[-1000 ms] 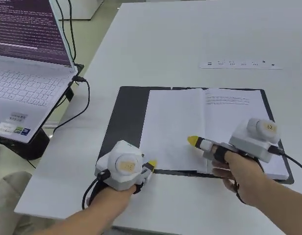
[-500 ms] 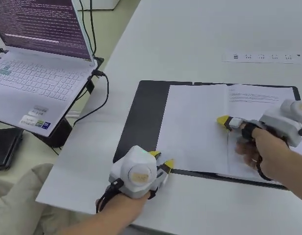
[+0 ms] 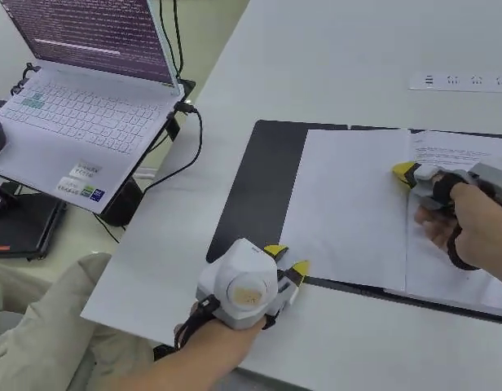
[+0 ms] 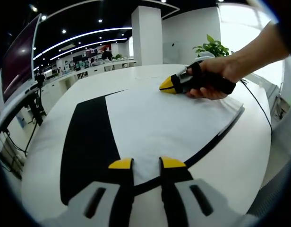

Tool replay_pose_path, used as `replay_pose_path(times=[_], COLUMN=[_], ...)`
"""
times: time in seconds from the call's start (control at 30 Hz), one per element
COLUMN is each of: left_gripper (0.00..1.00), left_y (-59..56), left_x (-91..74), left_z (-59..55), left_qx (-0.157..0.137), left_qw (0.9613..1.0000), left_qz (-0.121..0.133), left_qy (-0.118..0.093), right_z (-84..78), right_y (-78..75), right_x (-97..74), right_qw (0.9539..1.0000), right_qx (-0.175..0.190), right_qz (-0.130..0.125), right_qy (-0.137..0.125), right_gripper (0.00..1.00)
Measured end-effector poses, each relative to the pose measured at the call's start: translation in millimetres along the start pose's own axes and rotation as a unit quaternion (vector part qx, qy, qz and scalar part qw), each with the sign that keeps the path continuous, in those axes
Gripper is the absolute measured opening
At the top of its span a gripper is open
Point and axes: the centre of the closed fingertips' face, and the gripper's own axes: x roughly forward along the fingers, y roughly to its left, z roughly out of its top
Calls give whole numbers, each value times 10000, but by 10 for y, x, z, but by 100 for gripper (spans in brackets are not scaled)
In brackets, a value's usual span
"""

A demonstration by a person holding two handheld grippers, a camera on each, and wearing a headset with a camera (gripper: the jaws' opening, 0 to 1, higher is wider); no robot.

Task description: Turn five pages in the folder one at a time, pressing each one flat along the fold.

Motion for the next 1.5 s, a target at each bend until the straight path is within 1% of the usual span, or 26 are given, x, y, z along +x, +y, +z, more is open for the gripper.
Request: replay_pose_path(times=[0.03,0.2,0.23,0.33,0.37,0.4,0.43,0.47,0.53,0.57,0.67,0.83,0.93,1.03,1.13,1.2,1.37,1.4,1.5], left_gripper=[20,20,20,20,20,20,20,20,20,20,20,20,20,20,19,19,19,19,18], left_y=[0,-7,-10,-18,-20,-20,-22,-21,-27,-32,-33,-37,-34,-31,-18,-13,-2,-3,-6], left_x=[-6,-11,-14,-21,-25,-25,-26,-26,-31,-34,-34,-39,-39,-45,-51,-55,-63,-65,-72], left_z=[-6,-2,0,3,2,2,1,1,4,8,8,12,13,15,14,13,6,7,8], left_qx=[-8,-13,-3,-8,-11,-14,-6,2,-5,1,-3,-23,-43,-66,-77,-77,-90,-80,-66], left_qw=[10000,10000,10000,10000,10000,10000,10000,10000,10000,10000,10000,10000,10000,10000,9999,9999,9999,9999,9999], left_qz=[2,5,3,6,7,7,7,5,7,6,6,10,15,16,21,19,22,22,22], left_qy=[-8,-20,-21,-23,-28,-31,-33,-36,-39,-39,-46,-51,-69,-66,-66,-79,-87,-86,-92], right_z=[21,174,228,339,354,424,458,520,577,618,677,719,721,671,537,454,318,261,171], right_y=[19,14,-18,-19,-16,-7,-9,-19,-39,-49,-45,-48,-37,-44,-30,-20,-25,-30,-46], right_x=[24,128,156,270,285,331,352,388,418,444,476,511,504,470,379,315,210,189,126], right_qw=[10000,9998,9995,9994,9994,9992,9990,9987,9983,9978,9967,9957,9957,9964,9970,9973,9977,9978,9975], right_qx=[20,14,15,44,38,12,15,48,114,231,371,465,501,515,625,621,641,655,701], right_qz=[26,-65,-170,-165,-170,-197,-223,-231,-253,-252,-222,-223,-154,-168,-77,-40,6,37,54], right_qy=[-9,-200,-269,-297,-303,-358,-385,-443,-510,-562,-691,-771,-767,-646,-453,-378,-234,-130,-27], right_gripper=[0,0,0,0,0,0,0,0,0,0,0,0,0,0,0,0,0,0,0])
